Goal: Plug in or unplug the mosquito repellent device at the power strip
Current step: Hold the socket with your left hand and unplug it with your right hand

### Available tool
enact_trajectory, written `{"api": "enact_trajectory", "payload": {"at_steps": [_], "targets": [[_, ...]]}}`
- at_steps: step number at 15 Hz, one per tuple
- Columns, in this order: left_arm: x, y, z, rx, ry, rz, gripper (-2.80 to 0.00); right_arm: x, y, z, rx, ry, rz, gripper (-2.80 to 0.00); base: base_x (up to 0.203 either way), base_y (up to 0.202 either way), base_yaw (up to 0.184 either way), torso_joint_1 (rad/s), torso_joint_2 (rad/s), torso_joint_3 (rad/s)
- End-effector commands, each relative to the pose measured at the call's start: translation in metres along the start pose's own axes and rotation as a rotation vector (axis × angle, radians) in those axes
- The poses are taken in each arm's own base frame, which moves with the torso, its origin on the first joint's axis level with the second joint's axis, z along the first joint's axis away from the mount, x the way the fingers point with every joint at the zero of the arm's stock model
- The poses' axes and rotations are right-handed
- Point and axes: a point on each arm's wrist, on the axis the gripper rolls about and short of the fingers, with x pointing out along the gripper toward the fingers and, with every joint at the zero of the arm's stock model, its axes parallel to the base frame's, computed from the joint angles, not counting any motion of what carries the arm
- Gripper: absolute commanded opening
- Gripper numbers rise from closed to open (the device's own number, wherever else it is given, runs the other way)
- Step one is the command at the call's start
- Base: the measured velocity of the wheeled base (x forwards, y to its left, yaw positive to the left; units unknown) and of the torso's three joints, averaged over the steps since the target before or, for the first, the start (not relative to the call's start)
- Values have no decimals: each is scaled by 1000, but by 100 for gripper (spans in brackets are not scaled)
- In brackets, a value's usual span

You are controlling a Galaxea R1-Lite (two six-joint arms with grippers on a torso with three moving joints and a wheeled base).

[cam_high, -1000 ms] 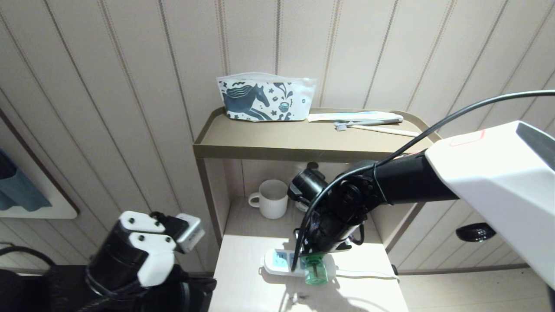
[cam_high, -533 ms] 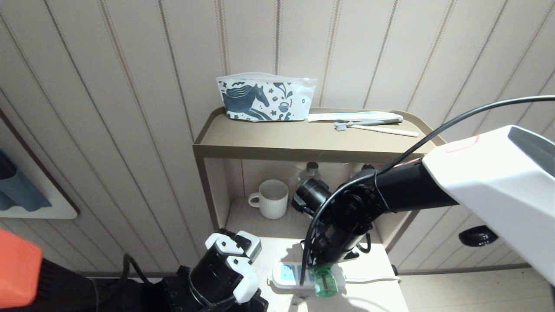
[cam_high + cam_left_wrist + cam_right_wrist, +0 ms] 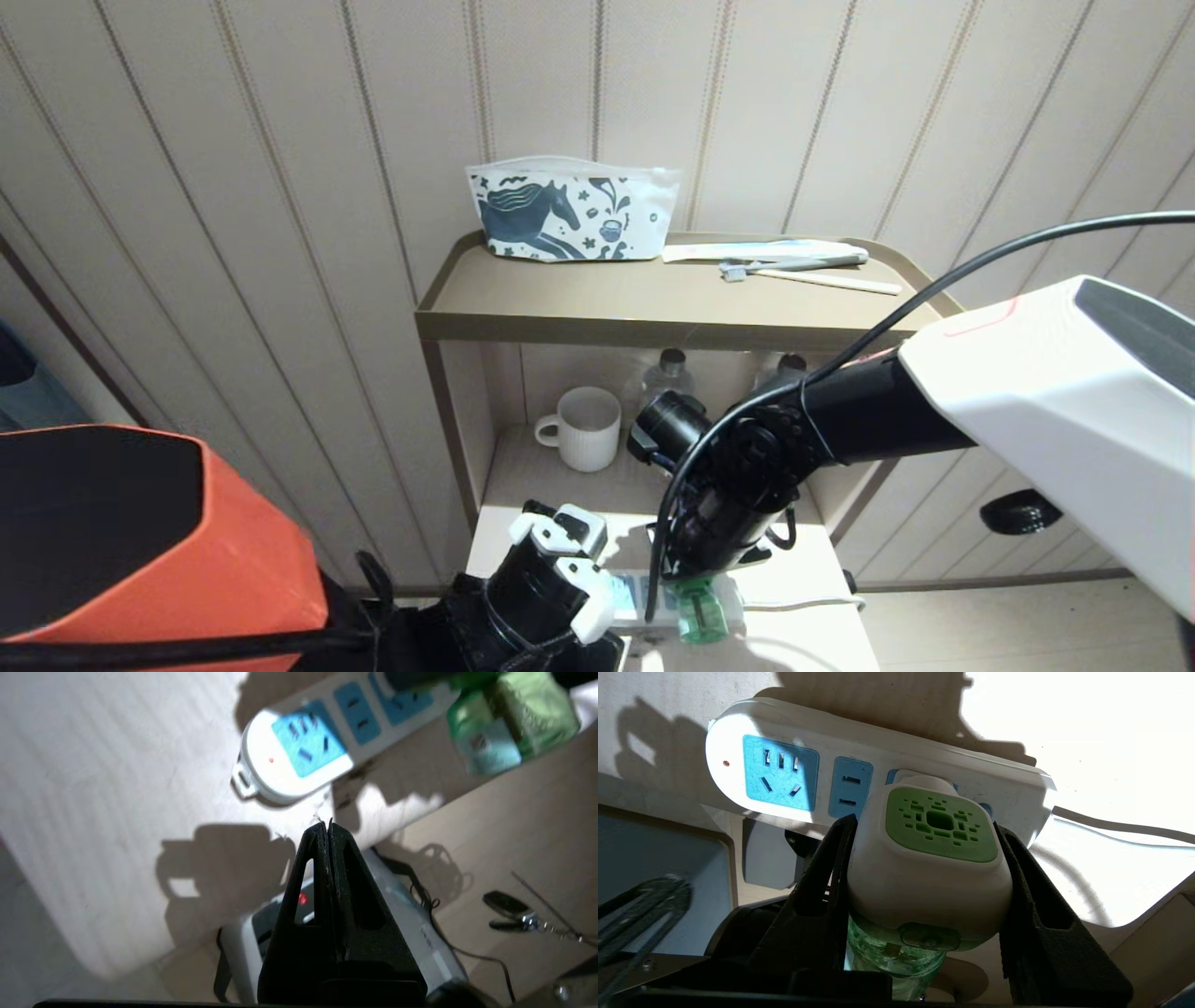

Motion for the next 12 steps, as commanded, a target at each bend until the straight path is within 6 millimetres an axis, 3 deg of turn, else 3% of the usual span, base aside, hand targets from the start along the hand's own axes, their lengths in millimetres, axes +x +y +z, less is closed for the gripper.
{"api": "enact_trajectory", "payload": {"at_steps": [1,12], "targets": [[16,1,-8,-17,-4,-4,-280,2,-1,0,2,9,-4,-280,0,0,0,0,0,0],[47,-9,-17,-16,26,-12,-280,6,-4,0,0,21,-12,-280,0,0,0,0,0,0]]}}
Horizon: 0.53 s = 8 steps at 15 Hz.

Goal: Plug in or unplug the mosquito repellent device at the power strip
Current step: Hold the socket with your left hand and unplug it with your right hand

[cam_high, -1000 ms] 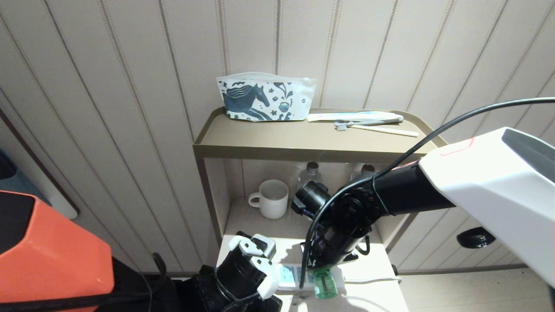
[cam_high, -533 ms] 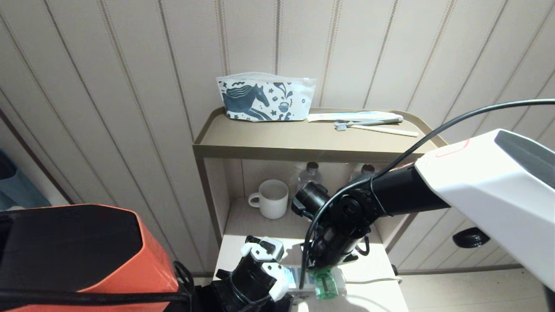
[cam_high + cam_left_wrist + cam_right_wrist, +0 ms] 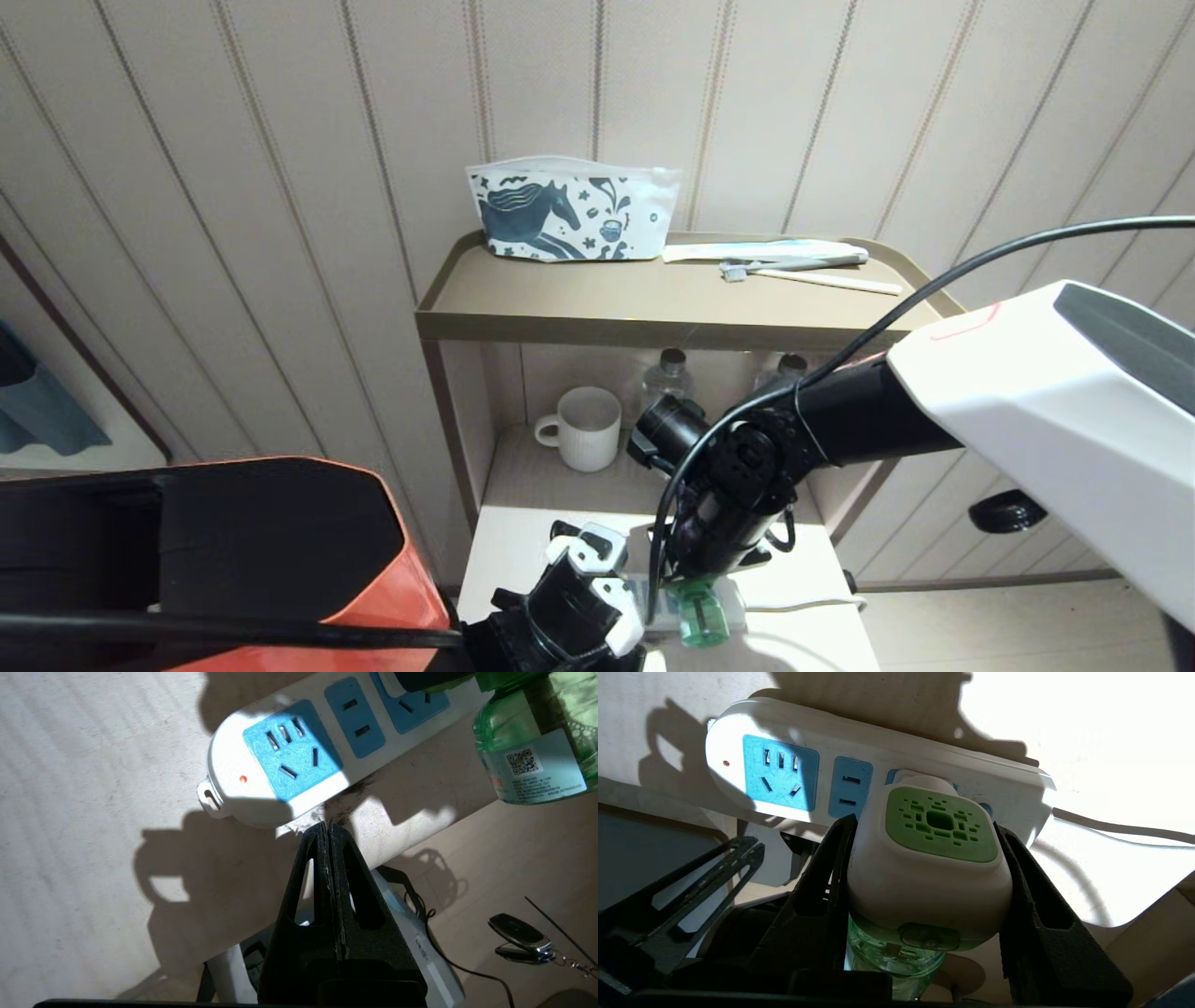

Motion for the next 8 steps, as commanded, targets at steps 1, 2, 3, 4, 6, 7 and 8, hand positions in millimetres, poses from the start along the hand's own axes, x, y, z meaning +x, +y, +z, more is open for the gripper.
{"api": "enact_trajectory", "payload": {"at_steps": [1,2,3,4,6,7,8], "targets": [[3,-6,-1,8,-2,-10,-280,0,-2,-2,-2,8,-6,-280,0,0,0,0,0,0],[-1,-11,1,14,-15,-24,-280,-1,-2,-3,-6,10,-7,-280,0,0,0,0,0,0],[-3,-11,3,17,-23,-26,-280,0,-2,-5,-13,18,-11,-280,0,0,0,0,0,0],[-5,-12,4,18,-25,-25,-280,-1,-3,-7,-23,21,-12,-280,0,0,0,0,0,0],[-8,-11,5,19,-29,-24,-280,1,-5,-10,-34,33,-18,-280,0,0,0,0,0,0],[-9,-11,6,18,-31,-24,-280,1,-6,-11,-34,39,-21,-280,0,0,0,0,0,0],[-9,-11,6,19,-30,-24,-280,1,-6,-11,-34,39,-21,-280,0,0,0,0,0,0]]}}
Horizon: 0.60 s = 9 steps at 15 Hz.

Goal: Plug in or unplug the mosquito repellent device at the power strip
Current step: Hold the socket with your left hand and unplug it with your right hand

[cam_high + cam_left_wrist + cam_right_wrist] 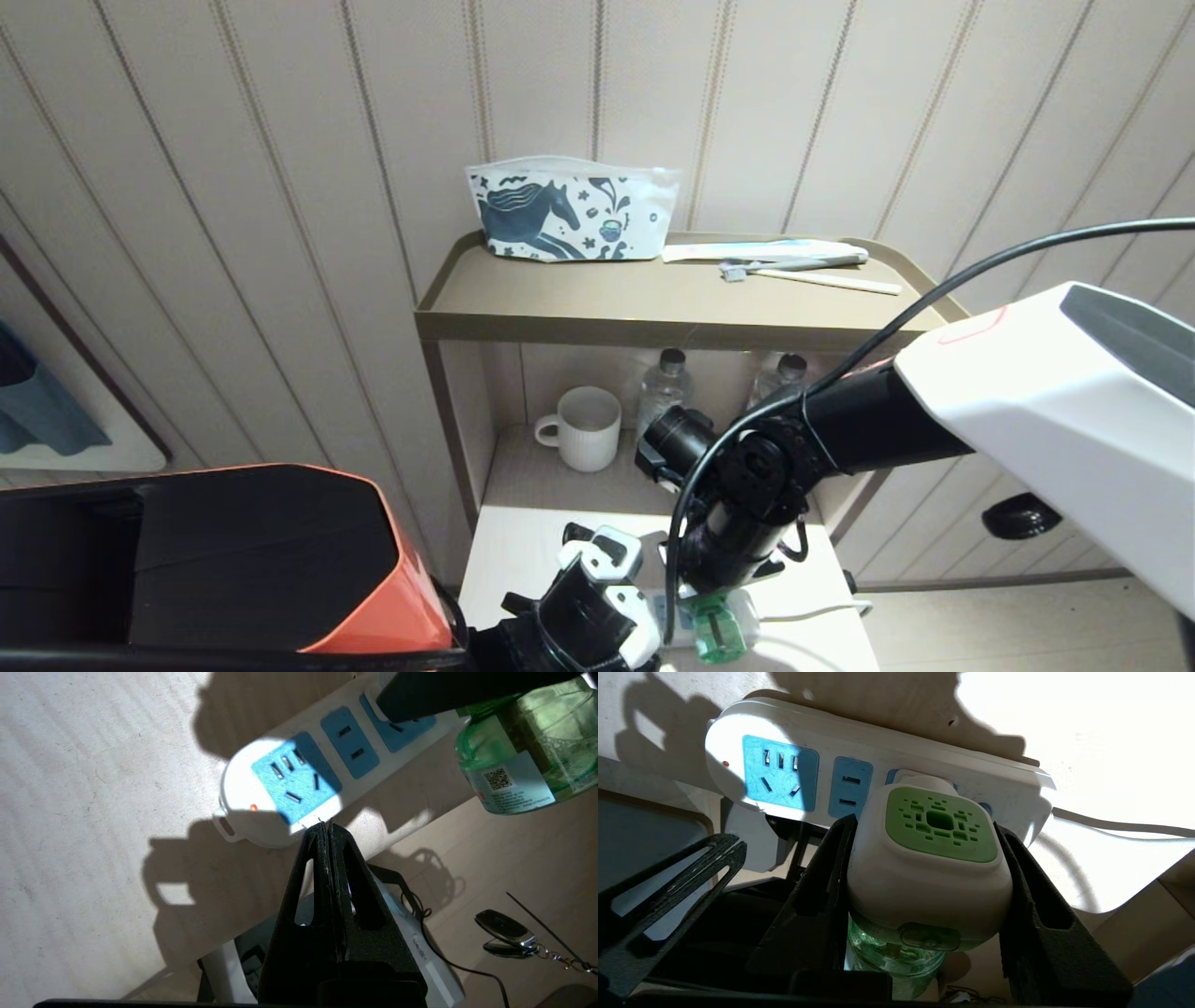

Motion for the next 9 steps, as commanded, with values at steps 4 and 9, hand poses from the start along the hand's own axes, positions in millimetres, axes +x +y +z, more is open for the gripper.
{"api": "enact_trajectory", "payload": {"at_steps": [4,9], "targets": [[-2,0,0,1,-6,2,-280,5,-2,-7,-16,30,-13,-280,0,0,0,0,0,0],[7,0,-3,41,4,7,-280,6,0,-4,-19,23,-8,-280,0,0,0,0,0,0]]}}
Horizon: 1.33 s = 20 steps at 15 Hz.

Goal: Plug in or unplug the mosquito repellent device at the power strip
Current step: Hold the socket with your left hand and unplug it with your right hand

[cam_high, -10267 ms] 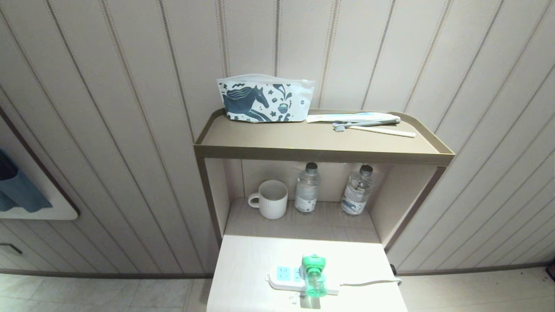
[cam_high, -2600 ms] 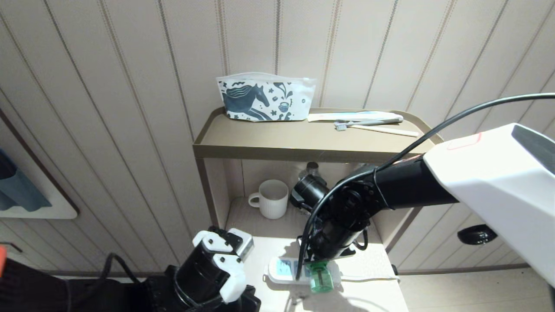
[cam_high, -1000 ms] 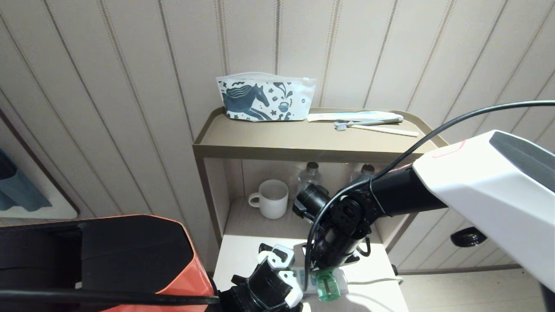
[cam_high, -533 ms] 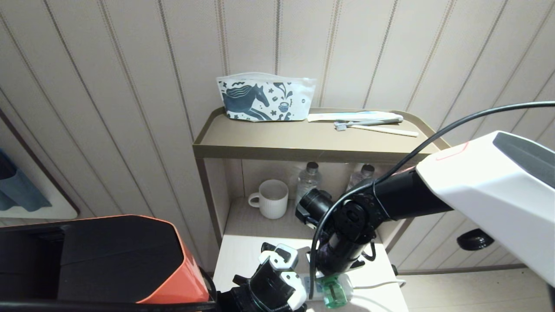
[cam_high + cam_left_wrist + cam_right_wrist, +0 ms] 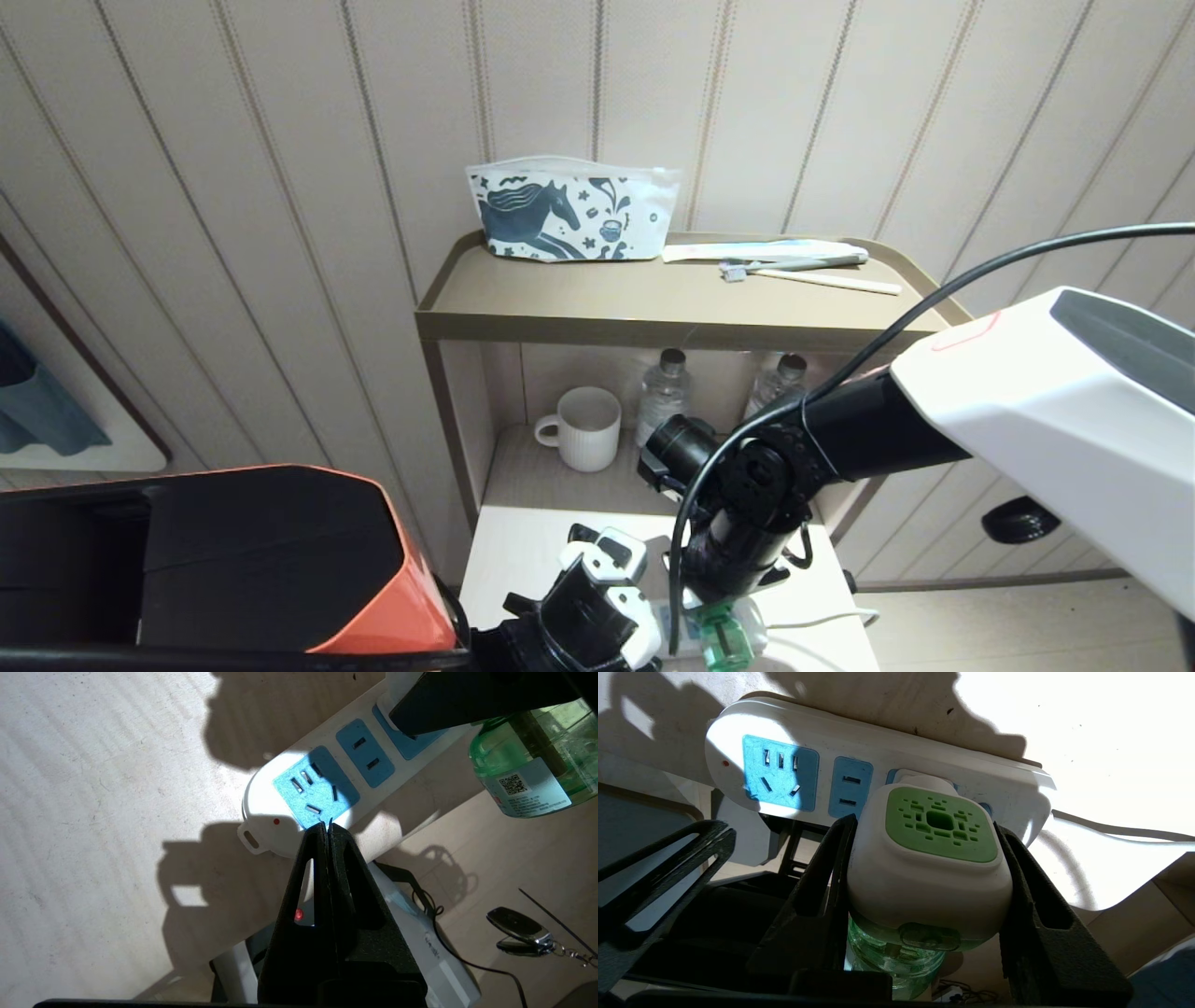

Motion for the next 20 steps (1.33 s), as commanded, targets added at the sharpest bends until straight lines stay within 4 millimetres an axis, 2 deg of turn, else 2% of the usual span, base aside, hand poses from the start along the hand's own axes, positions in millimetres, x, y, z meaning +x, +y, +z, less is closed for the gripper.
{"api": "enact_trajectory", "payload": {"at_steps": [1,4,13,20], "targets": [[7,0,-5,1,13,5,-280,2,2,1,-4,3,-1,-280,0,0,0,0,0,0],[15,0,-12,55,43,14,-280,3,7,4,-18,-6,5,-280,0,0,0,0,0,0],[21,0,-14,63,42,20,-280,6,5,1,-36,10,-4,-280,0,0,0,0,0,0],[15,1,-12,60,32,20,-280,9,4,-3,-39,28,-10,-280,0,0,0,0,0,0]]}}
